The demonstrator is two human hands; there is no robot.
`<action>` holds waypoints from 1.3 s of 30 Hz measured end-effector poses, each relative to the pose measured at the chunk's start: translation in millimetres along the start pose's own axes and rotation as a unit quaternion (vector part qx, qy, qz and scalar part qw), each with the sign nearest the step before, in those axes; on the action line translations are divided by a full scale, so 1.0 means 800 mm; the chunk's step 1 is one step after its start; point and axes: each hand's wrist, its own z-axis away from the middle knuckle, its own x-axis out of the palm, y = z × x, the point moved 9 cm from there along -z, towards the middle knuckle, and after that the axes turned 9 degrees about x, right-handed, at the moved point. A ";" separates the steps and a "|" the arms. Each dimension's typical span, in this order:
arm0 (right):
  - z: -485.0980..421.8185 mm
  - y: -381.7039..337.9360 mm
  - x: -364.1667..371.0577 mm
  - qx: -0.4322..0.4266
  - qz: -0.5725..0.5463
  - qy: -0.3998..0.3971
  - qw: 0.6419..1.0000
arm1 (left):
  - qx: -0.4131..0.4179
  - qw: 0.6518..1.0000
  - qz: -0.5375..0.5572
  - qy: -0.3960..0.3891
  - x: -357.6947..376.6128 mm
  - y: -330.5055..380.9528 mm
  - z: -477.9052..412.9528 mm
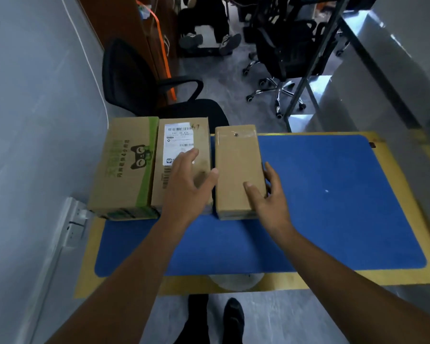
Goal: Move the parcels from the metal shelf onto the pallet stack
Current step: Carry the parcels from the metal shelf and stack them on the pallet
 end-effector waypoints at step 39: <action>0.583 0.168 -0.493 0.107 0.070 0.487 0.864 | 0.305 0.821 0.129 -0.465 0.385 0.396 0.444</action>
